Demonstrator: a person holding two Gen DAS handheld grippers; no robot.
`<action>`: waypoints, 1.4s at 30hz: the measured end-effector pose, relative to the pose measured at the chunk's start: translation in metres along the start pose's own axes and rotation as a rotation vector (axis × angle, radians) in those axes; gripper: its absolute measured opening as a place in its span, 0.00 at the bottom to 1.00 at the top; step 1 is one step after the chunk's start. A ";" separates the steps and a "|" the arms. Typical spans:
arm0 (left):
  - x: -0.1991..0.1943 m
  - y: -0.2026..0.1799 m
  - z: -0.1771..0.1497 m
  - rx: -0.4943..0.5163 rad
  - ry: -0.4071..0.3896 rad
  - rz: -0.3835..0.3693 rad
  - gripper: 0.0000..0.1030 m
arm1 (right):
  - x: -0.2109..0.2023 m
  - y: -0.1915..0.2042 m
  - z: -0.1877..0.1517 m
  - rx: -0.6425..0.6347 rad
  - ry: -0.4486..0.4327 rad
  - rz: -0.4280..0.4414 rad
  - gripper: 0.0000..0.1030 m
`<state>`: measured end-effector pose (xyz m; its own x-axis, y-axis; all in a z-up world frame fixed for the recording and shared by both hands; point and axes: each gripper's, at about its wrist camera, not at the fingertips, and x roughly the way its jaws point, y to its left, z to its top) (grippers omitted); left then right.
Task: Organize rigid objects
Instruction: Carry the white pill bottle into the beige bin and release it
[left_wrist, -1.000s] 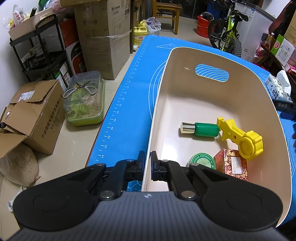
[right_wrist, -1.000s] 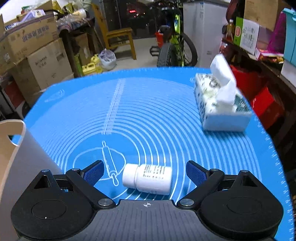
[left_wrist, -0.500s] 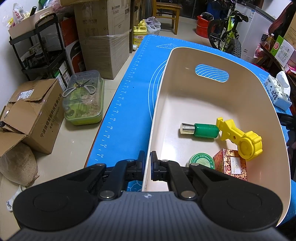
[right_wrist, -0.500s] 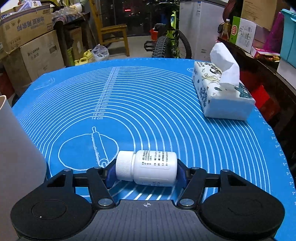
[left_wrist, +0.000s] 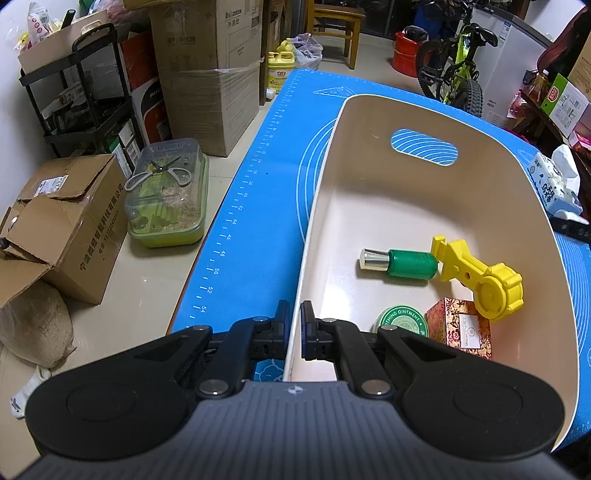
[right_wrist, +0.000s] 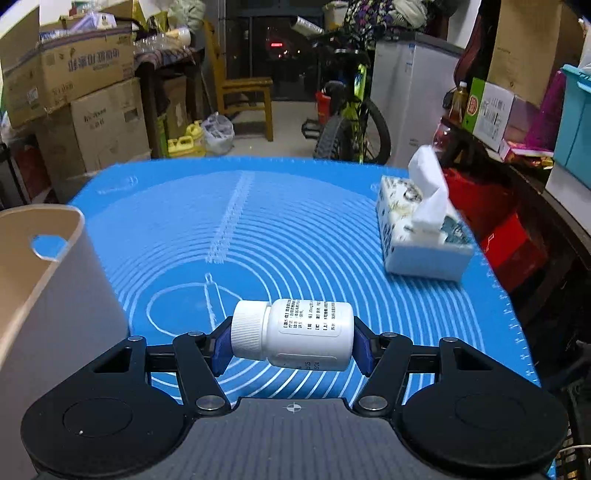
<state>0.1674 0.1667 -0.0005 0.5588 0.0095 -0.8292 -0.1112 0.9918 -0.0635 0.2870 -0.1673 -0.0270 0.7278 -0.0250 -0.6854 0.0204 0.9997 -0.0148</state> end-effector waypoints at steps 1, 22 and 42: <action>0.000 0.001 0.001 0.000 0.000 0.000 0.07 | -0.007 0.000 0.002 0.002 -0.009 0.006 0.64; 0.001 0.002 0.001 -0.012 0.003 0.001 0.07 | -0.125 0.090 0.037 -0.129 -0.191 0.219 0.64; 0.000 0.000 0.000 -0.009 0.001 0.004 0.07 | -0.081 0.194 -0.023 -0.242 0.055 0.319 0.64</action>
<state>0.1675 0.1669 -0.0007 0.5576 0.0136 -0.8300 -0.1210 0.9905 -0.0651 0.2159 0.0283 0.0090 0.6338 0.2808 -0.7208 -0.3675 0.9292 0.0390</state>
